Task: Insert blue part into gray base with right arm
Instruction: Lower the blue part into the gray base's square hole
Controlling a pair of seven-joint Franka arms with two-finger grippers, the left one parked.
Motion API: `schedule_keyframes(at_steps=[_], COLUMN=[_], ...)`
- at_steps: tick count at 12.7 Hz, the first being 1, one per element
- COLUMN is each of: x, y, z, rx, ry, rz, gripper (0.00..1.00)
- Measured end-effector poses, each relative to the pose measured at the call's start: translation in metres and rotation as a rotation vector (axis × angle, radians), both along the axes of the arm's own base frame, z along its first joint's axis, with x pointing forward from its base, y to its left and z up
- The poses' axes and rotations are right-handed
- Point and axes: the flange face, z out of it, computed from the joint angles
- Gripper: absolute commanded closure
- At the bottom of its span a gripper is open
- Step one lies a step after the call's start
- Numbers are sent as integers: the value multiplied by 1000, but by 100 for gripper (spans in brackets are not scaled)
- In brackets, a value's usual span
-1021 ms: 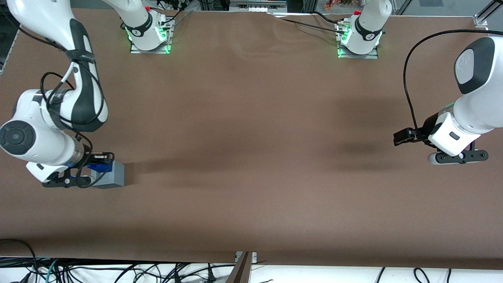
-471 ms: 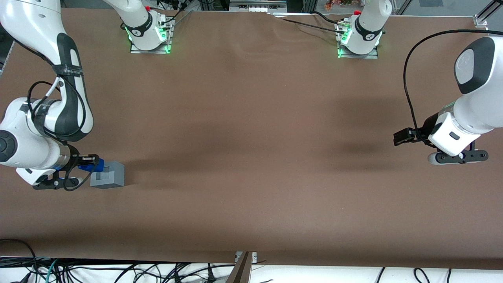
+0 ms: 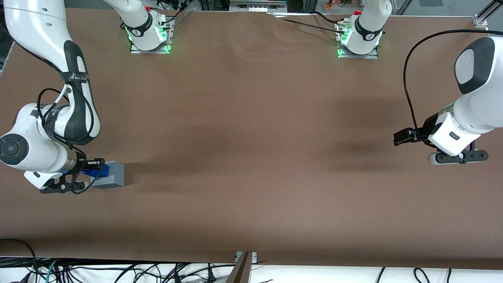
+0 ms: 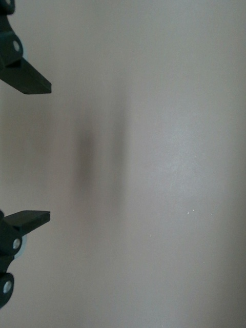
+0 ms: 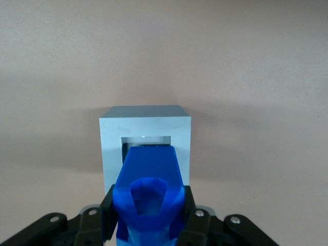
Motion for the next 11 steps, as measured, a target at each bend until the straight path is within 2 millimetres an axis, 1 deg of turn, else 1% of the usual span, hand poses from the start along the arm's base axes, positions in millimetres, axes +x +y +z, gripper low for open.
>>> schedule_keyframes(at_steps=[5,11], x=[2,2], y=[6,4], z=[0,-1], rx=[15,20], ry=[-11,-19], rz=[9,4], gripper=[76,75])
